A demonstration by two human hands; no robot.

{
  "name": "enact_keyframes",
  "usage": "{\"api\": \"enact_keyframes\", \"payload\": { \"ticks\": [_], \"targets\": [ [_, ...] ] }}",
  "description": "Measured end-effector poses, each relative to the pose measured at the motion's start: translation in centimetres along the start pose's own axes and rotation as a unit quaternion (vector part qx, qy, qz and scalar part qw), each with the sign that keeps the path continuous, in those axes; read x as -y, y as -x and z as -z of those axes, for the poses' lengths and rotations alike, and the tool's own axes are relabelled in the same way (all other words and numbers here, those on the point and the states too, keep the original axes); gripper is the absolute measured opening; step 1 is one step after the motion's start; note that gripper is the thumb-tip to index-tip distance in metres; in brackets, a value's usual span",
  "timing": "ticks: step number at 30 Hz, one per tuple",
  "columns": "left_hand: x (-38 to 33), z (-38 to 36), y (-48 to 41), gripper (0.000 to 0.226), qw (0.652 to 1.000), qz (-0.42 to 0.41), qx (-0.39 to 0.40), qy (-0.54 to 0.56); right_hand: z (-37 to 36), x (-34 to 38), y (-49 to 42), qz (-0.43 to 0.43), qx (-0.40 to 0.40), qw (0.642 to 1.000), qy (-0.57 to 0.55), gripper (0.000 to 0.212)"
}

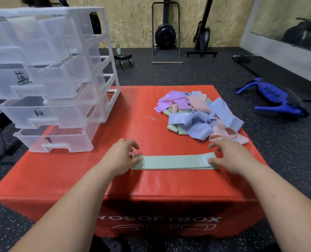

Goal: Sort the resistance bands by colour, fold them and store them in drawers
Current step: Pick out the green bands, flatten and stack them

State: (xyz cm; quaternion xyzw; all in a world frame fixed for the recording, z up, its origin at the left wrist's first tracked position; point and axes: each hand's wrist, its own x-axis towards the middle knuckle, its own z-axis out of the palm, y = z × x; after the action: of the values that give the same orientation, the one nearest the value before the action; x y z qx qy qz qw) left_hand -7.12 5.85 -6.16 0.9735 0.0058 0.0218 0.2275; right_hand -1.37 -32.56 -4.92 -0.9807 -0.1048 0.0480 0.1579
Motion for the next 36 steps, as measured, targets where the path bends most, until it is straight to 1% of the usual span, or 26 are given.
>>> {"api": "enact_keyframes", "payload": {
  "ticks": [3, 5, 9, 14, 21, 25, 27, 29, 32, 34, 36],
  "targets": [
    [0.6, 0.9, 0.4, 0.061, 0.996, -0.056, 0.072, -0.001, 0.2, -1.0, 0.2, 0.058, 0.043, 0.997, -0.014, 0.067],
    [0.8, 1.2, 0.6, 0.069, 0.992, -0.071, 0.101, -0.01, 0.3, -1.2, 0.6, 0.068, 0.075, 0.994, -0.029, 0.064],
    [0.9, 1.2, 0.6, 0.067, 0.993, -0.067, 0.092, -0.005, 0.1, -1.1, 0.6, 0.057, 0.065, 0.995, -0.046, 0.057],
    [0.9, 1.3, 0.8, 0.071, 0.992, -0.084, 0.093, -0.016, 0.2, -1.1, 0.8, 0.056, 0.071, 0.994, -0.055, 0.056],
    [0.9, 1.3, 0.7, 0.069, 0.992, -0.085, 0.084, -0.028, 0.4, -1.0, 0.8, 0.05, 0.067, 0.995, -0.055, 0.056],
    [1.3, 1.1, 0.4, 0.074, 0.991, -0.105, 0.079, -0.036, 0.8, -0.6, 0.7, 0.054, 0.076, 0.994, -0.05, 0.056],
    [1.3, 1.0, 0.1, 0.07, 0.992, -0.108, 0.058, -0.011, 1.2, -0.2, 0.3, 0.061, 0.045, 0.996, -0.043, 0.053],
    [1.1, 0.7, -0.4, 0.064, 0.994, -0.106, 0.029, 0.008, 1.5, 0.5, -0.4, 0.069, -0.005, 0.997, -0.034, 0.049],
    [0.1, -0.2, -1.5, 0.055, 0.994, -0.106, -0.007, 0.016, 0.9, 2.4, -2.0, 0.068, -0.069, 0.994, -0.056, 0.042],
    [-0.7, -1.1, -2.4, 0.051, 0.994, -0.11, -0.023, 0.006, -0.2, 3.9, -3.2, 0.076, -0.089, 0.992, -0.044, 0.041],
    [-1.2, -1.9, -3.2, 0.048, 0.994, -0.108, -0.021, -0.009, -1.5, 5.5, -4.2, 0.087, -0.078, 0.993, -0.001, 0.042]
  ]
}}
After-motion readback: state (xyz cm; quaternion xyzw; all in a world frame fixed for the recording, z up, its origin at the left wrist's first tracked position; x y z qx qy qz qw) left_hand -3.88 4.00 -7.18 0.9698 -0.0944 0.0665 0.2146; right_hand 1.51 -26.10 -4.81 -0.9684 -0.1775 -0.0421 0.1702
